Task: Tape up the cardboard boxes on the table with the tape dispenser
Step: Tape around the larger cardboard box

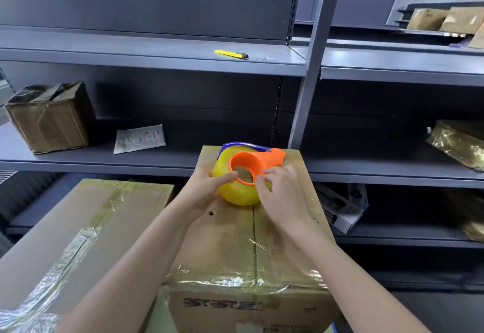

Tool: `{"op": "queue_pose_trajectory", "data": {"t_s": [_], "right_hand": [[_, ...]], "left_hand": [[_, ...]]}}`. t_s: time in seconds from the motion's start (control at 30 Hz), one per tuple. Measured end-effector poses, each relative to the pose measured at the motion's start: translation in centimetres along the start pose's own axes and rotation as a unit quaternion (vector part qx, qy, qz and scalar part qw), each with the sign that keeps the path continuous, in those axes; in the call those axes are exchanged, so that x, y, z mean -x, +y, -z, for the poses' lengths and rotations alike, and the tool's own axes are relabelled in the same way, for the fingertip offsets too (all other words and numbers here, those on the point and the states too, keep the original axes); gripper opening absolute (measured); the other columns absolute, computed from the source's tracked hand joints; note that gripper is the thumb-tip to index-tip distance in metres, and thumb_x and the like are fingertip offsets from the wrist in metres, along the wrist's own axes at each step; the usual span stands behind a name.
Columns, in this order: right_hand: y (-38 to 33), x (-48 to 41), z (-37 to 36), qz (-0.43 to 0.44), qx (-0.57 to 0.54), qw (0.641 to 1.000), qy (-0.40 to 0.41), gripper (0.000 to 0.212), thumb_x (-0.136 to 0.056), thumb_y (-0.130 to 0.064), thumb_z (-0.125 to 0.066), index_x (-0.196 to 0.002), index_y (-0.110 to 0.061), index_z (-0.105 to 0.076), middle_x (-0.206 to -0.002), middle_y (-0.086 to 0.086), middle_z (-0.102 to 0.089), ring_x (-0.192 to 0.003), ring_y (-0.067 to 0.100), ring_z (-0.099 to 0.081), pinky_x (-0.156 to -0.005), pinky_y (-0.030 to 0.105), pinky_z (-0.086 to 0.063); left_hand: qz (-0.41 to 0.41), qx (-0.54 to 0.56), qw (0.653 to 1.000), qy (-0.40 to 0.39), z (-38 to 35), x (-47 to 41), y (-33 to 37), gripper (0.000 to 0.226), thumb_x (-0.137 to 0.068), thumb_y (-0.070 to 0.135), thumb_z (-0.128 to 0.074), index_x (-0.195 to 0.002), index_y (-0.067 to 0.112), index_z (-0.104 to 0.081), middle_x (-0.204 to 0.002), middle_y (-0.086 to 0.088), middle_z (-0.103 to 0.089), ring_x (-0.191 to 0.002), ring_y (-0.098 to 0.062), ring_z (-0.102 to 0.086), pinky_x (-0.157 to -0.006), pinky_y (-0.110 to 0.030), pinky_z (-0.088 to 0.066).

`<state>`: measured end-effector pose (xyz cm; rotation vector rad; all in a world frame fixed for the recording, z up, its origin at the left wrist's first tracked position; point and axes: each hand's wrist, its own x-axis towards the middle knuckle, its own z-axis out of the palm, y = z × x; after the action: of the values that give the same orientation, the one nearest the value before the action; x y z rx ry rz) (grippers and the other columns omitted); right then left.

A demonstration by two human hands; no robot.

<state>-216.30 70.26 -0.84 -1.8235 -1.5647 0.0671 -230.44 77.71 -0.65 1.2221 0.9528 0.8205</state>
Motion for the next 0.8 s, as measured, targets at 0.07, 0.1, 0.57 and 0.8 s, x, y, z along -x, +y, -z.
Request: {"op": "queue_pose_trajectory", "data": {"t_s": [0.07, 0.1, 0.57, 0.8], "right_hand": [[-1.1, -0.1, 0.3, -0.004, -0.028, 0.999, 0.015, 0.040, -0.096, -0.031, -0.044, -0.059, -0.020, -0.050, -0.069, -0.007, -0.055, -0.093, 0.020, -0.047, -0.076, 0.032, -0.037], [-1.7, -0.1, 0.5, -0.021, -0.061, 0.998, 0.015, 0.045, -0.097, -0.033, -0.043, -0.053, -0.022, -0.042, -0.059, -0.008, -0.048, -0.081, 0.020, -0.046, -0.068, 0.033, -0.036], [-3.7, 0.4, 2.6, -0.296, -0.467, 0.833, -0.013, 0.015, -0.091, -0.025, -0.059, -0.082, -0.012, -0.061, -0.079, 0.005, -0.065, -0.073, 0.018, -0.062, -0.072, 0.033, -0.051], [-1.1, 2.6, 4.8, -0.152, -0.445, 0.866, -0.168, 0.026, -0.071, -0.023, -0.064, -0.081, 0.000, -0.056, -0.074, 0.007, -0.066, -0.070, 0.018, -0.060, -0.067, 0.024, -0.044]], "left_hand": [[-0.015, -0.020, 0.999, 0.024, -0.2, 0.3, -0.5, 0.027, -0.077, 0.017, -0.076, -0.096, -0.001, -0.067, -0.083, -0.013, -0.073, -0.081, -0.025, -0.071, -0.075, -0.038, -0.058], [-0.022, -0.042, 0.998, 0.041, -0.4, 0.5, -0.8, 0.036, -0.073, 0.021, -0.080, -0.100, 0.001, -0.065, -0.090, -0.015, -0.072, -0.086, -0.028, -0.070, -0.079, -0.041, -0.057], [-0.236, -0.207, 0.948, 0.059, -4.2, 7.0, -3.4, 0.044, -0.075, 0.033, -0.077, -0.093, 0.013, -0.043, -0.087, 0.008, -0.058, -0.081, -0.006, -0.059, -0.071, -0.023, -0.048], [-0.108, 0.000, 0.994, 0.037, -1.9, 7.0, -0.4, 0.044, -0.096, 0.044, -0.041, -0.095, 0.008, -0.067, -0.094, -0.007, -0.069, -0.081, -0.014, -0.061, -0.072, -0.029, -0.049]]}}
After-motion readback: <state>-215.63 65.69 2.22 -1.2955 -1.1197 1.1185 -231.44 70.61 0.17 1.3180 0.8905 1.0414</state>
